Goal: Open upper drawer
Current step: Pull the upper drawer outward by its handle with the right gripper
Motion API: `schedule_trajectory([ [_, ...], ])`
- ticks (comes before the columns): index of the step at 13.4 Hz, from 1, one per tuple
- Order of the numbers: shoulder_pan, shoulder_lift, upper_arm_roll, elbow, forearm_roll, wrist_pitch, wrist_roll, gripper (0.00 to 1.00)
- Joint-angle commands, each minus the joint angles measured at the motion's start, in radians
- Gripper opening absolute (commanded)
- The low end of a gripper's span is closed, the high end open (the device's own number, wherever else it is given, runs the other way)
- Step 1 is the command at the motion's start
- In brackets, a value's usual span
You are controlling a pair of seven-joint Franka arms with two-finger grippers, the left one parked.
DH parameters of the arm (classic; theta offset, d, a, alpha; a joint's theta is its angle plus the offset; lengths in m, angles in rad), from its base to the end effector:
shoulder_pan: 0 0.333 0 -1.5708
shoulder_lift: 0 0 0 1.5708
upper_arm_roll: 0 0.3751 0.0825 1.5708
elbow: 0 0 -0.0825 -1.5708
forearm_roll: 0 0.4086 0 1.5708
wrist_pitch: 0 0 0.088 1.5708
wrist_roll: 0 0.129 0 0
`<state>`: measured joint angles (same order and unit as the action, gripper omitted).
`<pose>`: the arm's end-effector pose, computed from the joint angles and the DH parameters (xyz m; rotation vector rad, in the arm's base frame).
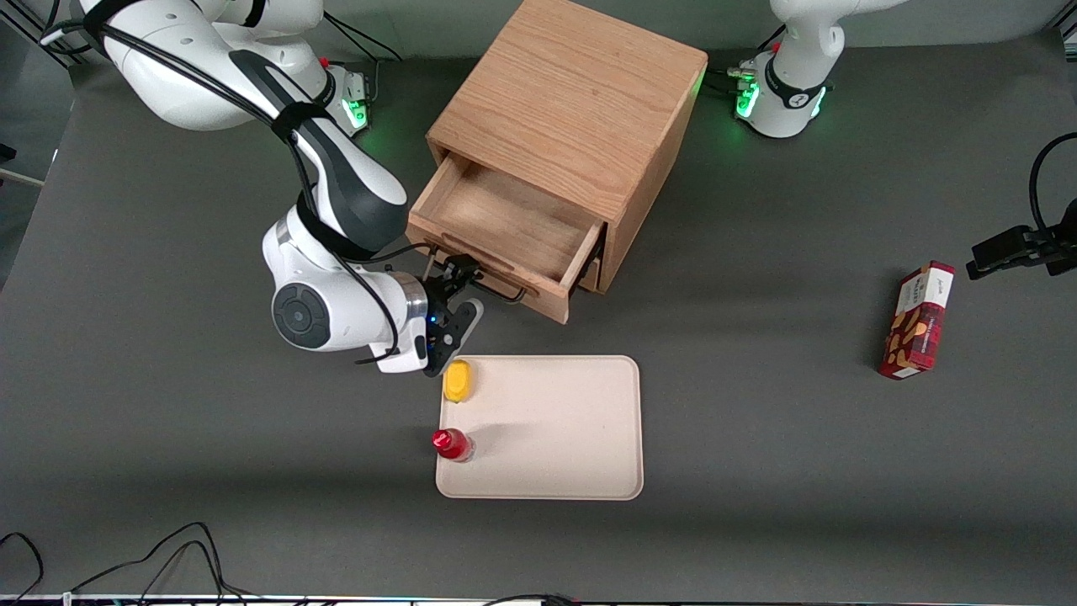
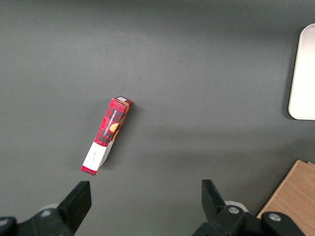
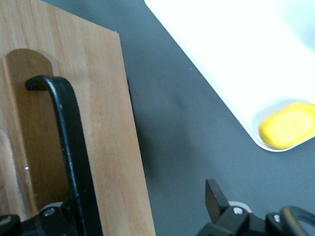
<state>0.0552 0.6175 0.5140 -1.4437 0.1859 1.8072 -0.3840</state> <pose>0.6475 0.3507 0.3768 -2.4419 -1.0861 0.3025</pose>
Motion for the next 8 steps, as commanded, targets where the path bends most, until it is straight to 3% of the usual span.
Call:
schedule_trajectory([
  [1,0.005,0.044,-0.006,0.062,-0.016,-0.019,-0.022,1.0],
  [8,0.015,0.079,-0.035,0.104,-0.016,-0.019,-0.024,1.0],
])
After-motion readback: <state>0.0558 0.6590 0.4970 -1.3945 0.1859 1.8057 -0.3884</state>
